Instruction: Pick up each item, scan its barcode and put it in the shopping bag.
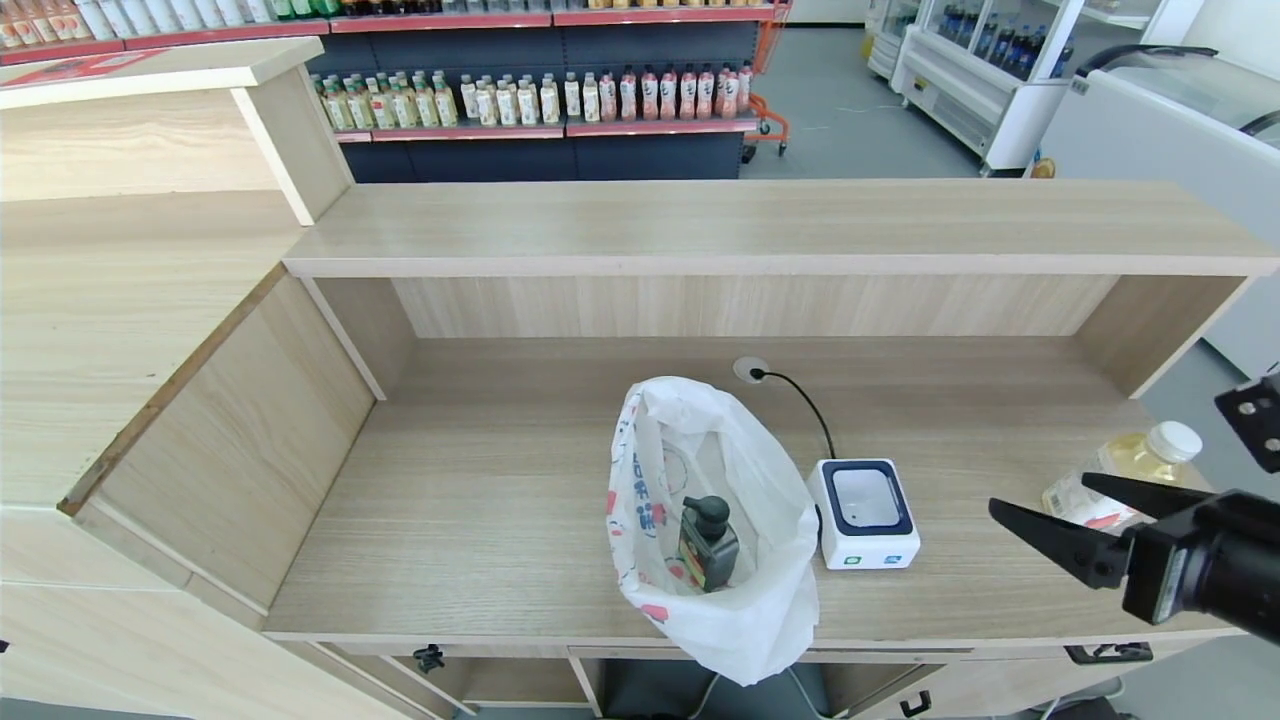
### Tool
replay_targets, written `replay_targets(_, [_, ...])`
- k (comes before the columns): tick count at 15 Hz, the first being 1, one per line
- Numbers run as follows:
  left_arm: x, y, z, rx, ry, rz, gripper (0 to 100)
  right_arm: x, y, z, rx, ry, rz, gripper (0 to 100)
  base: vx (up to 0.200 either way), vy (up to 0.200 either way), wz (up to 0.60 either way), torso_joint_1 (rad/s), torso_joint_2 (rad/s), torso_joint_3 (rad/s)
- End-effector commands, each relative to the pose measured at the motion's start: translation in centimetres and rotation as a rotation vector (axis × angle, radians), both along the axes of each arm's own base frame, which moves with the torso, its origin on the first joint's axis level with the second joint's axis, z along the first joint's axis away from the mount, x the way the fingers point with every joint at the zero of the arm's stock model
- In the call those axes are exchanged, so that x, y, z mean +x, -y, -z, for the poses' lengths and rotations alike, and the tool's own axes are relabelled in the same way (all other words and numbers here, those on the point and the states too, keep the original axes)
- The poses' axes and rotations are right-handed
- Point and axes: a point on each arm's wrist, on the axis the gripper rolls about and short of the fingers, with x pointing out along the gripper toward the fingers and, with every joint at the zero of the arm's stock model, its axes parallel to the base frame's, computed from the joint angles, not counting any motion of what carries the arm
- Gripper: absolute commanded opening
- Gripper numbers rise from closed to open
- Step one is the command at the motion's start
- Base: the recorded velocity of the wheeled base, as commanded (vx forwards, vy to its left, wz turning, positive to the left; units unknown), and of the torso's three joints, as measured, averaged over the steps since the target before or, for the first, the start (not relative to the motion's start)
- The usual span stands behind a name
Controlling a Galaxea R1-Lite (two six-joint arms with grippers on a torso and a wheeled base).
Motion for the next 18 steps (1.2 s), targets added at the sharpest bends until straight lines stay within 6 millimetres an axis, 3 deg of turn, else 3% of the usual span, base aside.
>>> replay_targets(1, [0.0, 0.0, 0.0, 0.000, 0.000, 0.001, 100, -1.5, 0.5, -0.3, 0.005, 0.031, 0.021, 100, 0.000, 0.000, 0.00, 0.000, 0.00, 0.000])
replay_targets(3, [0.0, 0.0, 0.0, 0.000, -0.001, 0.001, 100, -1.9, 0.7, -0.2, -0.002, 0.015, 0.035, 100, 0.000, 0.000, 0.00, 0.000, 0.00, 0.000])
replay_targets(15, [0.0, 0.0, 0.0, 0.002, 0.000, 0.001, 100, -3.7, 1.2, 1.9, -0.021, -0.030, 0.080, 100, 0.000, -0.200, 0.00, 0.004, 0.00, 0.002])
replay_targets(18, [0.0, 0.0, 0.0, 0.000, 0.000, 0.001, 100, -3.7, 1.2, 1.9, -0.020, -0.028, 0.080, 100, 0.000, 0.000, 0.00, 0.000, 0.00, 0.000])
